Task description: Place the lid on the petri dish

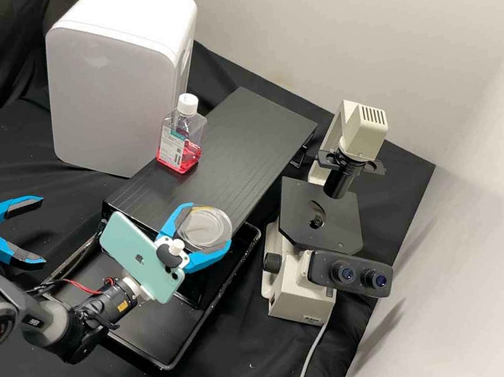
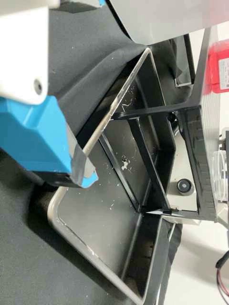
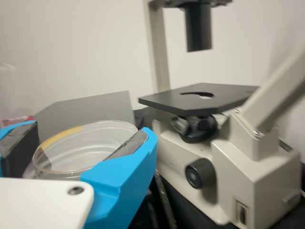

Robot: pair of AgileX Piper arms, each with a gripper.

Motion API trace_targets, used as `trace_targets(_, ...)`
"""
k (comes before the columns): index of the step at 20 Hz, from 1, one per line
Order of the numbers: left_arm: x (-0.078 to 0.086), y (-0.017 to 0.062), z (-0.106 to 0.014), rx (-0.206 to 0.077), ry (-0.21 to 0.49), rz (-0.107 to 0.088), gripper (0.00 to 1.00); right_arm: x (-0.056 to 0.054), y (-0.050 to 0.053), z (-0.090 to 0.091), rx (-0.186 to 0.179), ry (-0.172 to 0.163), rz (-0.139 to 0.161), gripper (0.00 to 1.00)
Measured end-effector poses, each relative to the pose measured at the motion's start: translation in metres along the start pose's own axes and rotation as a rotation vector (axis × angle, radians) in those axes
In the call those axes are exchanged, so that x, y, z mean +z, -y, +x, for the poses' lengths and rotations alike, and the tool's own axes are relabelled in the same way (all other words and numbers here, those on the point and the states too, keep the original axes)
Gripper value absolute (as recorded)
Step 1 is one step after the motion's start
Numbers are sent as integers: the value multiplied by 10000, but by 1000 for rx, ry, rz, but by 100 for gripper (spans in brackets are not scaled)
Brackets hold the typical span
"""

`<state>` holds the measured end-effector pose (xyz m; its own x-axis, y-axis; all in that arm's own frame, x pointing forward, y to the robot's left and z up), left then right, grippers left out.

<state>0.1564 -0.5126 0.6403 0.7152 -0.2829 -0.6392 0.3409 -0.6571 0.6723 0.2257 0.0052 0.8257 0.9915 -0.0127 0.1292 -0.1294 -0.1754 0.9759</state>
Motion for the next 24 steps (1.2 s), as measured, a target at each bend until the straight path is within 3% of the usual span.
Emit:
trace_targets(3,0,0,0,0,0,0,100,-82,39,-13,-18,-37,-1,0)
trace_targets(7,0,0,0,0,0,0,100,-117,88,-16,-37,-51,-24,0)
trace_targets(16,0,0,0,0,0,0,100,-28,157,25,-60,-14,-75,0)
trace_targets(24,0,0,0,0,0,0,100,23,136,49,-45,10,-76,0)
